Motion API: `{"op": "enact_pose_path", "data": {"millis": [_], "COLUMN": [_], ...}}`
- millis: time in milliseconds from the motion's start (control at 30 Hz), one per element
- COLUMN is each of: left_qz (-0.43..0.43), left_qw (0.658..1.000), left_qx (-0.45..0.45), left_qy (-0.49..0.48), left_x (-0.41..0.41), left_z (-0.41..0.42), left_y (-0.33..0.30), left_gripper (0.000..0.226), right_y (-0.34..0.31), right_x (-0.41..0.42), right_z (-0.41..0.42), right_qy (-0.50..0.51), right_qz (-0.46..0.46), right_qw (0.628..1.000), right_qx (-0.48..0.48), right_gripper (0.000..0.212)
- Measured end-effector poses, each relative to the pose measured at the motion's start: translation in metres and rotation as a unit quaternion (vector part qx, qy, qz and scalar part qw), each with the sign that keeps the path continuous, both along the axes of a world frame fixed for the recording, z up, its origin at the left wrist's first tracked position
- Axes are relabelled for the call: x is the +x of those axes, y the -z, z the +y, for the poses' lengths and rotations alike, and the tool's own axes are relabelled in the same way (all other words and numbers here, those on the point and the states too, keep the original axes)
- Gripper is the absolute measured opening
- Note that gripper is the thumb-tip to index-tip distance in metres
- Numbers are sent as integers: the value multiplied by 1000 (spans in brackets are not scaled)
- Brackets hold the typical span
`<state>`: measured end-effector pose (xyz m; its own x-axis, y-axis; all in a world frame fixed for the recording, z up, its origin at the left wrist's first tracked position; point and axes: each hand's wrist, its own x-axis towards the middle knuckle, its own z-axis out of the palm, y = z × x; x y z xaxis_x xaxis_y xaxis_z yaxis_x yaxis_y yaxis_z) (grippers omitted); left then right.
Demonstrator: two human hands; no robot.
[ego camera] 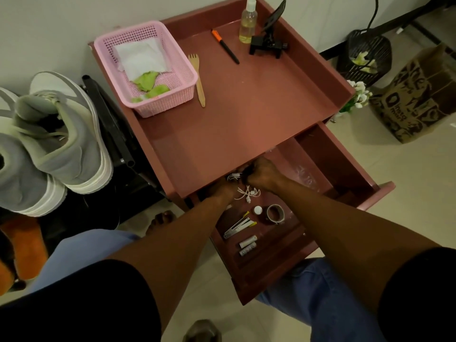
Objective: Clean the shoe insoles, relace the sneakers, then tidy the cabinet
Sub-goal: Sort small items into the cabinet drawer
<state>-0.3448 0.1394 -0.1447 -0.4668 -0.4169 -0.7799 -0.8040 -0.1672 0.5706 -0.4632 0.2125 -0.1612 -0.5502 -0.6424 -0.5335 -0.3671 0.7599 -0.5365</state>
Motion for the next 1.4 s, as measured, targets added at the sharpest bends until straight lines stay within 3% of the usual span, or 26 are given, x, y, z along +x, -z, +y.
{"op": "enact_pose_path", "data": {"millis": [133, 267, 367, 500, 700, 800, 967, 1167, 1333, 1400], "left_qz": [-49, 21, 18, 17, 149, 177, 140, 84, -40, -118], "left_qw": [983, 948, 915, 876, 847, 835, 809, 743, 647, 601], "left_qx": [-130, -232, -246, -193, -343, -425, -499, -587, -658, -680], "left_qy": [119, 218, 320, 442, 378, 301, 278, 311, 383, 403], "left_x": [4, 18, 30, 48, 49, 44, 22, -34, -81, -97], "left_z": [-4, 2, 5, 11, -12, -30, -47, -75, -95, -108], "left_y": [2, -19, -48, -90, -137, -147, -137, -129, -129, -134], "left_gripper": [50, 46, 44, 23, 22, 33, 39, 36, 36, 36], "right_y": [-10, -37, -56, -89, -139, -152, -156, -147, -139, -137], "right_x": [5, 12, 18, 28, 35, 32, 2, -33, -41, -43], "right_z": [7, 11, 11, 12, 24, 21, 10, -6, -13, -16], "right_qy": [-68, -147, -174, -209, -86, -23, -49, -143, -169, -167], "right_qz": [36, 74, 74, 77, 157, 204, 295, 283, 312, 307], "right_qw": [997, 986, 982, 975, 976, 967, 952, 941, 929, 930], "right_qx": [12, 12, 25, 31, -124, -148, -64, 122, 109, 109], "right_gripper": [38, 29, 19, 15, 11, 12, 50, 102, 80, 81]}}
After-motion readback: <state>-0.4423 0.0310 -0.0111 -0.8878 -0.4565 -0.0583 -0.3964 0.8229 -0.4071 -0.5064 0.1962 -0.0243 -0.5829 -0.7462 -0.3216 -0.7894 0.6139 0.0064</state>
